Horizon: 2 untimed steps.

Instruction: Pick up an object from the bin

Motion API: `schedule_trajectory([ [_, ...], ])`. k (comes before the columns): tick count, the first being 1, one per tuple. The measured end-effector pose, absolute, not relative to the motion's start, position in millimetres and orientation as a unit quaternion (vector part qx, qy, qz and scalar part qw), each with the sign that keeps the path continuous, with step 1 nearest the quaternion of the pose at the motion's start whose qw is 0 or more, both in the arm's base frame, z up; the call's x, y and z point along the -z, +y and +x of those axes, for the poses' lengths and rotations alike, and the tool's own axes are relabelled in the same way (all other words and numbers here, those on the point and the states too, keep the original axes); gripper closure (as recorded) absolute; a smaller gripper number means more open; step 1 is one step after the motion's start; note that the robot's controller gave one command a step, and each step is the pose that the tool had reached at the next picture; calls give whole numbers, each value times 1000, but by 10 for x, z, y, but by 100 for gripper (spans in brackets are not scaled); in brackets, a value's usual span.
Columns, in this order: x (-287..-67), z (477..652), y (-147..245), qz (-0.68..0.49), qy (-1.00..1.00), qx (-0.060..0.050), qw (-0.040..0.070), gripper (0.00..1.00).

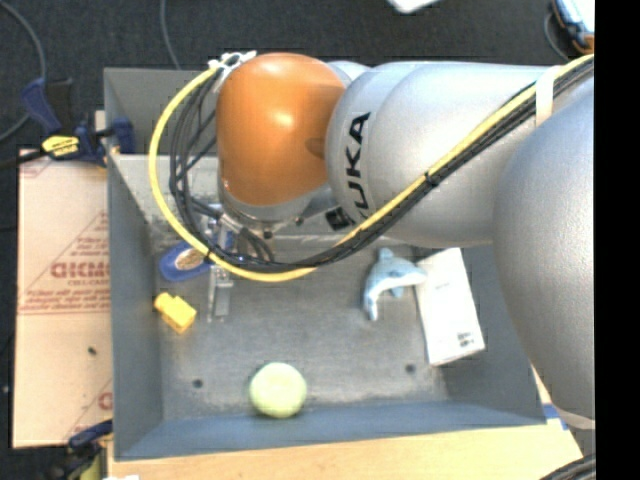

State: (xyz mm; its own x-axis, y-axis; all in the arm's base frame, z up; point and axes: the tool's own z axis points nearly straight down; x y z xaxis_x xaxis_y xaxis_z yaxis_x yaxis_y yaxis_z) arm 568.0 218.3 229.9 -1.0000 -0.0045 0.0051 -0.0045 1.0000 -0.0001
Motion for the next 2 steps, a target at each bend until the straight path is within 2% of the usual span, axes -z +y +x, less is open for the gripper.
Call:
schedule_trajectory([
  [1,-2350,5700,2168,-1,-1000,1,-2,0],
  [2,-915,6348,2122,66,-998,1,-4,0],
])
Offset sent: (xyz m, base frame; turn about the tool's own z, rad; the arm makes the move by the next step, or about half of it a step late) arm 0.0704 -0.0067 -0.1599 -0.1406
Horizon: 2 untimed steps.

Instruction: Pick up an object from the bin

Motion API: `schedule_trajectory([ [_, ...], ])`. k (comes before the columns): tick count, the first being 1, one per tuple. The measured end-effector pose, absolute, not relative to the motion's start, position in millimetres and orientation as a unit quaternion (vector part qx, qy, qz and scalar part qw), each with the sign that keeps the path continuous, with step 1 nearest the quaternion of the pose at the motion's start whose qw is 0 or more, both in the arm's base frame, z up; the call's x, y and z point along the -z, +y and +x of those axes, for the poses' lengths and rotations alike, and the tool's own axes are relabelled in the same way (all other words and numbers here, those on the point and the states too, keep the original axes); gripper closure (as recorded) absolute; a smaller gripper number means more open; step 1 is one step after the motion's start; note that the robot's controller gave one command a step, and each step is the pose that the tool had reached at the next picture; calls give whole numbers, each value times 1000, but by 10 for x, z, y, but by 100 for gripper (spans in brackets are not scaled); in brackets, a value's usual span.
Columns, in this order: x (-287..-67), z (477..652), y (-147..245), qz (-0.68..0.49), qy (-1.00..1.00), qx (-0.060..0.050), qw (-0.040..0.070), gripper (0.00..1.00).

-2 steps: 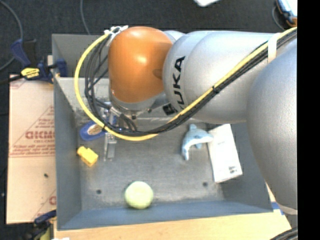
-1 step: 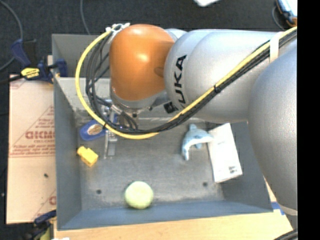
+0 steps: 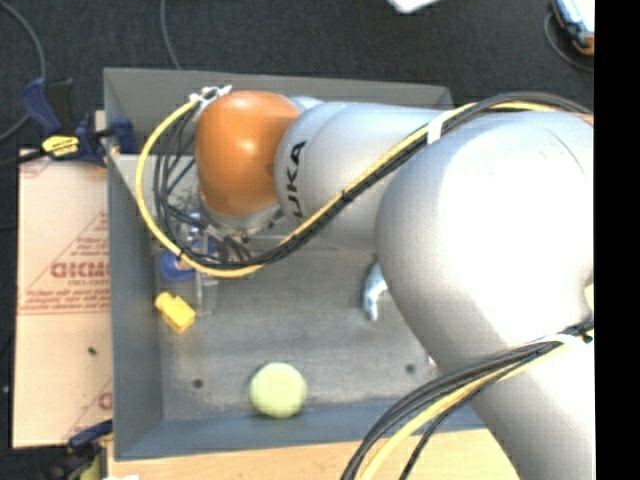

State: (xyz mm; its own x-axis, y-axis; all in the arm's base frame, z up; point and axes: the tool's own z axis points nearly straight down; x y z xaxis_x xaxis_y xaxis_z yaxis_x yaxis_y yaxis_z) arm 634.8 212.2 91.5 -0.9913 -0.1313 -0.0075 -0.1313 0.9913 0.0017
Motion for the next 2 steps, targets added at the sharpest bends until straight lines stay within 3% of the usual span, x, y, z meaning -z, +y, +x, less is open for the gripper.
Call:
schedule_trajectory([
  [1,-1654,6433,1886,-87,996,-1,8,0],
  [2,-1010,6438,2053,-52,999,-2,5,0],
])
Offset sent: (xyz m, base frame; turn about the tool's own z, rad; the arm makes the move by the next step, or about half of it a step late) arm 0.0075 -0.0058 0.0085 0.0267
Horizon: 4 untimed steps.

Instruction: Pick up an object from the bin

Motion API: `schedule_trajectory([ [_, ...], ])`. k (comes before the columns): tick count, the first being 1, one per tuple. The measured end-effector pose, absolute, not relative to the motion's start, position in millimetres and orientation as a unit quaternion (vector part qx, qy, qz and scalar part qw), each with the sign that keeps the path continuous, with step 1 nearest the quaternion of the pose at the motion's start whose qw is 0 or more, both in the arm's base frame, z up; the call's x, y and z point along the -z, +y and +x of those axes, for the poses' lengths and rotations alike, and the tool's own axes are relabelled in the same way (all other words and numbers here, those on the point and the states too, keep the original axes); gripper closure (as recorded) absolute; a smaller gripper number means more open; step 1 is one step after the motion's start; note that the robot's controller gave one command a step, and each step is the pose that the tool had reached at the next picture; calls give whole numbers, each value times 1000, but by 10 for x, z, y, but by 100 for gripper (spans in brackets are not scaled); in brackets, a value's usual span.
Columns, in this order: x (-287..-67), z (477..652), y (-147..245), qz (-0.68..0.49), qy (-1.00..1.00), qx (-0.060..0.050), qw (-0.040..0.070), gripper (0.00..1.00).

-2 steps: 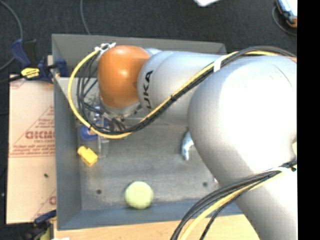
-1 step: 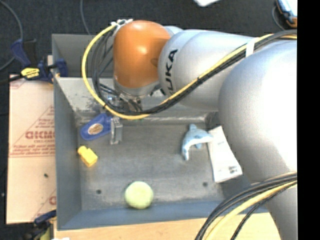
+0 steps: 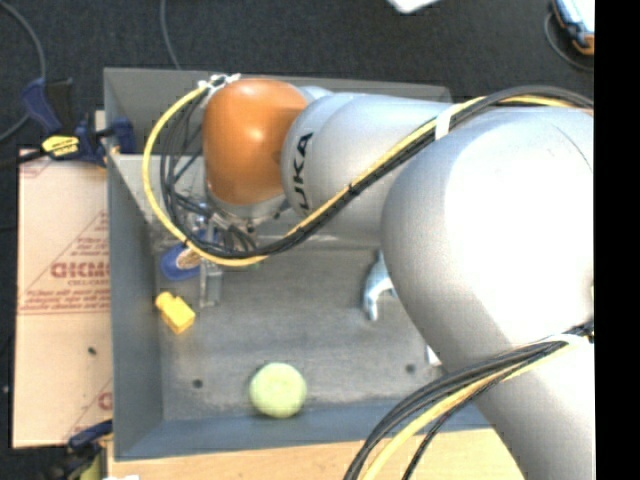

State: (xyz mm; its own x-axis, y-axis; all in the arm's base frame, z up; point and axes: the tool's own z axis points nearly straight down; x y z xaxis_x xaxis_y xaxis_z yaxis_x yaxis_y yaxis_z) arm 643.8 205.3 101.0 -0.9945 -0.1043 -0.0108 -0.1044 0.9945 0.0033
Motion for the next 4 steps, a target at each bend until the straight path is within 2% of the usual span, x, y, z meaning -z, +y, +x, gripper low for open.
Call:
schedule_trajectory([
  [1,-731,6570,1811,-141,990,-1,11,0],
  [2,-723,6417,1956,-4,1000,-3,6,100],
  [4,-745,6409,1952,-4,1000,-3,5,100],
])
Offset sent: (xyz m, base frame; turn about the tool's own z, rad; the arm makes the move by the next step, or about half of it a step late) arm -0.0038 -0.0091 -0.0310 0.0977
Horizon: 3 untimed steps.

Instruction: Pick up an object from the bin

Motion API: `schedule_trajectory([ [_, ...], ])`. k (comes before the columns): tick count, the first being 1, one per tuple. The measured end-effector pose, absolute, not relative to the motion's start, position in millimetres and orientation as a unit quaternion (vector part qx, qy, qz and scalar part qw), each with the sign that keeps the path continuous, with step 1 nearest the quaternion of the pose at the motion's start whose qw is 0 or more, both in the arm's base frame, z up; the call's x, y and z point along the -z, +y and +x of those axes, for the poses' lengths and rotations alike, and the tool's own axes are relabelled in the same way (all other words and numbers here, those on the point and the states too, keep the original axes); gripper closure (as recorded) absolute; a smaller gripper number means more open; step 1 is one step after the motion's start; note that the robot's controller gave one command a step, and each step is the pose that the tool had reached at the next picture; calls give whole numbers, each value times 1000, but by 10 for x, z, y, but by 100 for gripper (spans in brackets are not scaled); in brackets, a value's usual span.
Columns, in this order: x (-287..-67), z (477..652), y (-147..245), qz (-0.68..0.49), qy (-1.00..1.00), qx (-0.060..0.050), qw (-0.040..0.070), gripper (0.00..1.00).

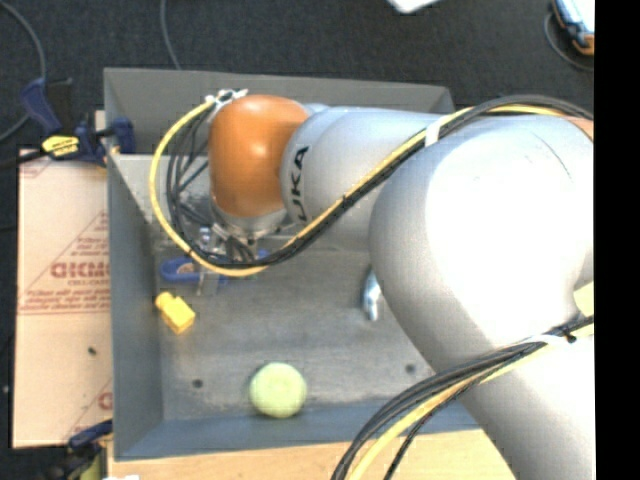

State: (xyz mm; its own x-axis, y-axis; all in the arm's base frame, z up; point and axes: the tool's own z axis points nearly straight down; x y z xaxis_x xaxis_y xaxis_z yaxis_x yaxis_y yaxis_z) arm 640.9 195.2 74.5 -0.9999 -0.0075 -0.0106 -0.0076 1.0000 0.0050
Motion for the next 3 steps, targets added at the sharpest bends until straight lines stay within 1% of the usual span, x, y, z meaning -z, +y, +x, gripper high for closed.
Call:
schedule_trajectory([
  [1,-929,6385,1944,-4,1000,-2,2,100],
  [2,-1175,6400,1948,-4,1000,-2,4,100],
  [3,-1370,6415,1952,-4,1000,-3,7,100],
])
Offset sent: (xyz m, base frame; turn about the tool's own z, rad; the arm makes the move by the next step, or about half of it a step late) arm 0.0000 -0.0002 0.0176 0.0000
